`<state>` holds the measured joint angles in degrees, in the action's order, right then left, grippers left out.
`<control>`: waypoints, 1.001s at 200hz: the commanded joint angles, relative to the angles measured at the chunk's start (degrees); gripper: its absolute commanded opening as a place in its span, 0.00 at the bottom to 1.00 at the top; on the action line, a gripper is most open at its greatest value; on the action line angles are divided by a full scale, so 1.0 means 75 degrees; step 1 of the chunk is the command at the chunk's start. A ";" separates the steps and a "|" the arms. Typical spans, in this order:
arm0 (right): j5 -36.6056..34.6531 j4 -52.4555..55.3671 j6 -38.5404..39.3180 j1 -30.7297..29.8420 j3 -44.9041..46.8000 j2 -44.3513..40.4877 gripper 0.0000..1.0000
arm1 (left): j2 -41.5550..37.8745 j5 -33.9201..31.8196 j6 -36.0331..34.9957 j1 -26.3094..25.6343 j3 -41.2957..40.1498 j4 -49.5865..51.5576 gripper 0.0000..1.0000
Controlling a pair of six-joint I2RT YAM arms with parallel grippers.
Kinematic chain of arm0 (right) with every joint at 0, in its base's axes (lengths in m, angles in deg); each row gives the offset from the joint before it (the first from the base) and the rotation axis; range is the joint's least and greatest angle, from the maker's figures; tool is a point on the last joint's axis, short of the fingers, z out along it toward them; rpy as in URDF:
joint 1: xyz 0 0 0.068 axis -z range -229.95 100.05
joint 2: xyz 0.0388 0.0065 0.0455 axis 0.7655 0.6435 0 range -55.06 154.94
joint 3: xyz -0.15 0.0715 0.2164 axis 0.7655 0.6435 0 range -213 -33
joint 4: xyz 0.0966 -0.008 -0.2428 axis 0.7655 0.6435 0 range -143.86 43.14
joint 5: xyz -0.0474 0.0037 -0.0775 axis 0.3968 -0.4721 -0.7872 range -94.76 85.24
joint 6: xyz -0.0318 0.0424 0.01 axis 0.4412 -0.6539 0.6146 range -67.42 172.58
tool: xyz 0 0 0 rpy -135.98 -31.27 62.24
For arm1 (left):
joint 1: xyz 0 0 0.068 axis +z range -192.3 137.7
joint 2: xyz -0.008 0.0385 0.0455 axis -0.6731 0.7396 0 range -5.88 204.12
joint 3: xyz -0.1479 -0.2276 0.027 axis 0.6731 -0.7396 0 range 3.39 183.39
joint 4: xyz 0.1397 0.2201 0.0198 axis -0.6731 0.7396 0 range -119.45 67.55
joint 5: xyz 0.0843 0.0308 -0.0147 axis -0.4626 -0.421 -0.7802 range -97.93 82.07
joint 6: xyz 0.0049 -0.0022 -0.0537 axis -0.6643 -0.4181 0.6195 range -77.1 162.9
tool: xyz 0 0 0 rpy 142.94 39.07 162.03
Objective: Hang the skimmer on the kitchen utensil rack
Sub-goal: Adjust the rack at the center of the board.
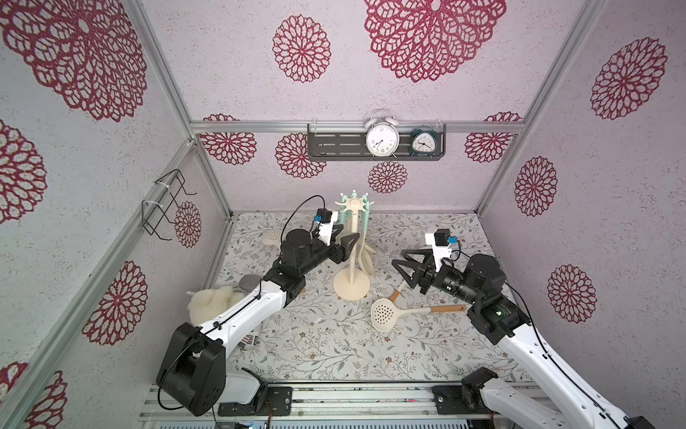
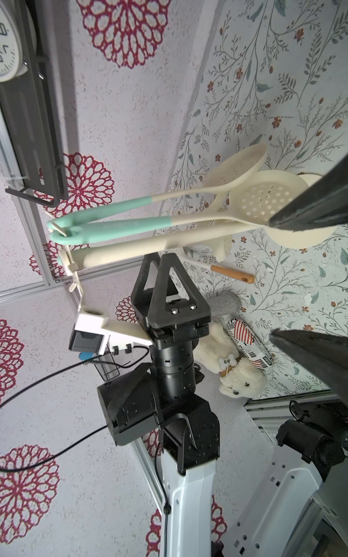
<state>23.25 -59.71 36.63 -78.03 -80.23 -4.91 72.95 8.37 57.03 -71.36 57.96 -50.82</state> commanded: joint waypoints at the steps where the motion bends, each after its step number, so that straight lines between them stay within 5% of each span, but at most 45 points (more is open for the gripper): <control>1: -0.0434 0.0061 0.0247 -0.0003 0.0064 0.0023 0.56 | -0.0481 0.0171 0.0027 -0.0046 -0.0258 0.0219 0.67; 32: -0.1879 0.0128 0.0434 -0.0602 0.0056 0.0308 0.47 | -0.1425 -0.0225 0.0280 -0.0061 -0.1033 0.0514 0.66; 76: -0.4166 -0.1033 0.0635 -0.2368 -0.0216 0.1238 0.43 | -0.2434 -0.1598 0.0651 0.0056 -0.1193 0.2902 0.66; 138: -0.4596 -0.2552 0.0556 -0.2766 -0.1157 0.3004 0.33 | -0.3788 -0.0749 0.1774 0.1026 -0.2014 0.3713 0.67; 200: -0.4834 -0.3102 0.0639 -0.2728 -0.1796 0.3980 0.31 | -0.4281 -0.0405 0.1743 0.1487 -0.2135 0.4134 0.66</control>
<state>-10.87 -78.42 40.59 -98.51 -91.00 23.68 41.63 3.62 69.80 -60.68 42.22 -21.31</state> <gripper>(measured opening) 0.312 0.660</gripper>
